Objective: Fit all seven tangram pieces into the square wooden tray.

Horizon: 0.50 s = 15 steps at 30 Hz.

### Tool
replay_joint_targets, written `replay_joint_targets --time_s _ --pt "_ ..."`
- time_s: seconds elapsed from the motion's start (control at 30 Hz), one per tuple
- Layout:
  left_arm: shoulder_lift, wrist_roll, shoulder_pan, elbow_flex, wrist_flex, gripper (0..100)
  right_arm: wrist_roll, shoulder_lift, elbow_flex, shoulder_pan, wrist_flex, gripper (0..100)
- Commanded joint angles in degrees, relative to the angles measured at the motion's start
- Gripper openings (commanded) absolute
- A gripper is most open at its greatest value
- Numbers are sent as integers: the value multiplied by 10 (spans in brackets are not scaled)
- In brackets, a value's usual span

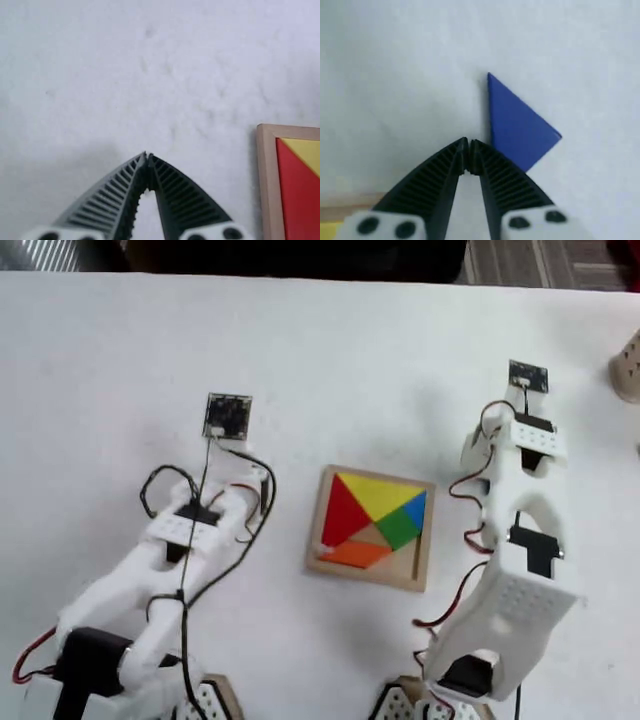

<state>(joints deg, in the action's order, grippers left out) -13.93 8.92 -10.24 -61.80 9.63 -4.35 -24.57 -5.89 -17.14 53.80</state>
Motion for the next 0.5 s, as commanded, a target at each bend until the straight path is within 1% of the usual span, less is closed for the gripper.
replay_joint_targets --time_s 0.0,0.13,0.23,0.33,0.4,0.47 --pt "1 -4 0 32 -1 23 4 57 -9 -23 15 19" --pt "1 -4 0 32 -1 23 6 114 -62 -25 -23 19" --pt "1 -4 0 32 -1 23 36 149 -97 -27 -66 25" --pt "1 -4 0 32 -1 23 42 158 -111 -28 -102 36" --pt "1 -4 0 32 -1 23 44 155 -112 -26 -111 86" --pt "1 -4 0 32 -1 23 44 145 -109 -22 -112 156"
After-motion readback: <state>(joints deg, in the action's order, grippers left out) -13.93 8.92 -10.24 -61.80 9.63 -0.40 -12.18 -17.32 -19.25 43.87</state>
